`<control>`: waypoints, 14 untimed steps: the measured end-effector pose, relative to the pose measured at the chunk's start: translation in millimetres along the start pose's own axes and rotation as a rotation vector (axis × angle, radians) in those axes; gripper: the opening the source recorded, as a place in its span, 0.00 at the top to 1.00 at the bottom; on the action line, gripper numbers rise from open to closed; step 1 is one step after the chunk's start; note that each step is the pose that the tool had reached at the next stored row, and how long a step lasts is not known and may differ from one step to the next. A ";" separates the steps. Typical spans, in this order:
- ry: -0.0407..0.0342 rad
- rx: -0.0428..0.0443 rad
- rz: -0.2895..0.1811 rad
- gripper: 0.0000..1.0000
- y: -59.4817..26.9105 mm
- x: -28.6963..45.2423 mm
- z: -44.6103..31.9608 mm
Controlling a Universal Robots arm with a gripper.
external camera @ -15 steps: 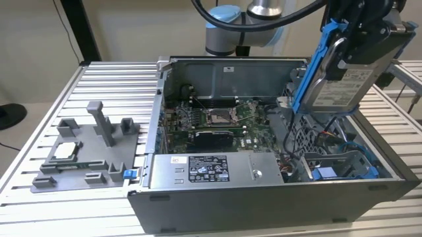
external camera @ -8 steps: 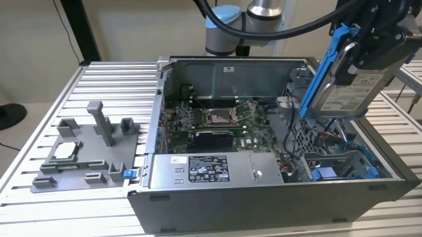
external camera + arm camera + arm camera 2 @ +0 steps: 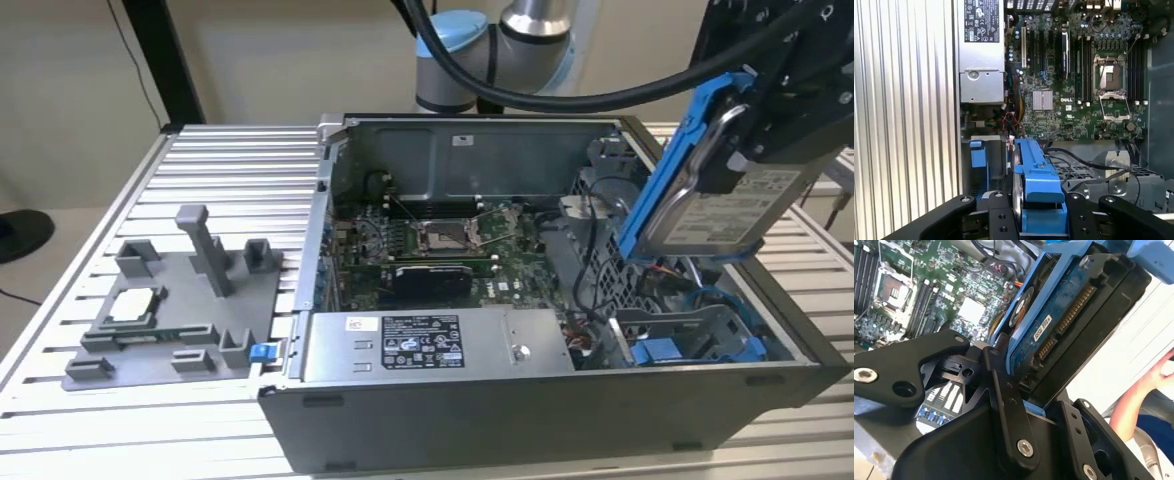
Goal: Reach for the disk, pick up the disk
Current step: 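Pick up the disk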
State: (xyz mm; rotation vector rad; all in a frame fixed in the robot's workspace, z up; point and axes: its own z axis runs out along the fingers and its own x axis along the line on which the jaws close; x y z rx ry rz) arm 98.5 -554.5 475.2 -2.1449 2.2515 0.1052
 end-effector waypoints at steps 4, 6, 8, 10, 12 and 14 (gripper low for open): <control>-0.0001 -0.0002 0.001 1.00 -0.7 11.8 -0.3; -0.0001 -0.0003 0.002 1.00 -1.0 17.4 -0.6; 0.0000 -0.0005 0.002 1.00 -1.2 19.2 -0.7; 0.0000 -0.0005 0.003 1.00 -1.1 19.2 -0.8; 0.0000 -0.0005 0.003 1.00 -1.2 19.6 -0.8; 0.0001 -0.0005 0.003 1.00 -1.2 19.8 -0.9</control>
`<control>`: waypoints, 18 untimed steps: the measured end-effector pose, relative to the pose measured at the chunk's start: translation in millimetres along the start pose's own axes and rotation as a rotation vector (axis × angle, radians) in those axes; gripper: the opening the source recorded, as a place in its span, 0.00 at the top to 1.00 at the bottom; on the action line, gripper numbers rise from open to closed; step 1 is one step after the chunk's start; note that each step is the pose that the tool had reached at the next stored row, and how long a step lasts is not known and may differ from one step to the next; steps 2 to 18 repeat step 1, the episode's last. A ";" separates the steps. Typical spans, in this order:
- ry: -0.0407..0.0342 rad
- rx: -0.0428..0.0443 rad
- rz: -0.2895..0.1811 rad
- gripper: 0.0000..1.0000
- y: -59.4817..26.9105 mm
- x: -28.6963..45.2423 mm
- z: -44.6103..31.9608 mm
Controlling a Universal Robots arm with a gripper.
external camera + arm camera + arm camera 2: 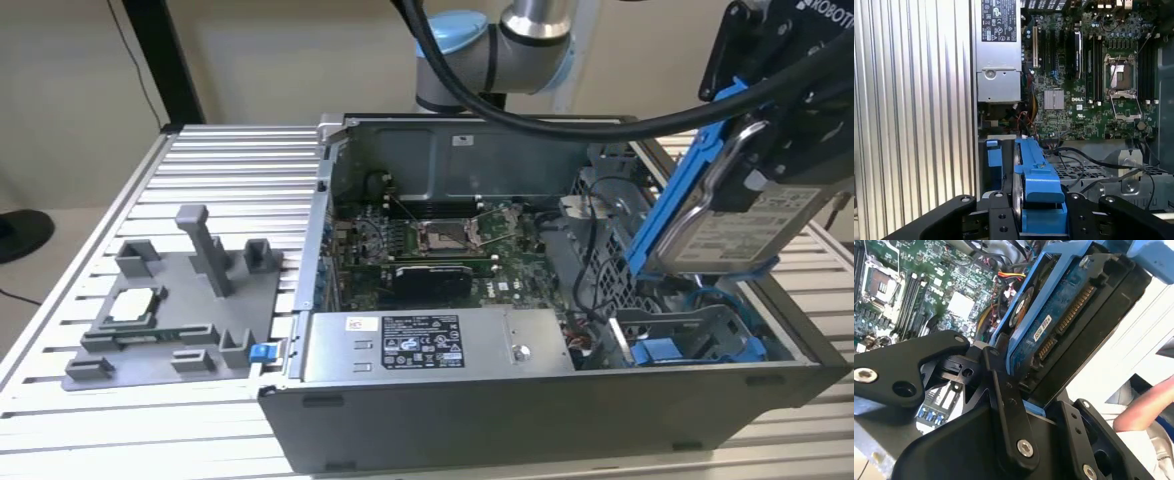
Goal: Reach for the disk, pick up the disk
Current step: 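Pick up the disk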
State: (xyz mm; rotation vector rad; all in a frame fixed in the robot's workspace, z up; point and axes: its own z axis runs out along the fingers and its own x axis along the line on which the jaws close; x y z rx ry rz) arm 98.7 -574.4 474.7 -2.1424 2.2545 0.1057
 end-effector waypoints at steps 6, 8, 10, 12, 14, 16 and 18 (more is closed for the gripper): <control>-0.0001 0.0000 0.000 1.00 0.0 0.1 0.1; -0.0001 0.0000 0.000 1.00 0.0 0.1 0.1; -0.0001 0.0000 0.000 1.00 0.0 0.1 0.1; -0.0001 0.0000 0.000 1.00 0.0 0.1 0.1; -0.0001 0.0000 0.000 1.00 0.0 0.1 0.1; -0.0001 0.0000 0.000 1.00 0.0 0.1 0.1; -0.0001 0.0000 0.000 1.00 0.0 0.1 0.1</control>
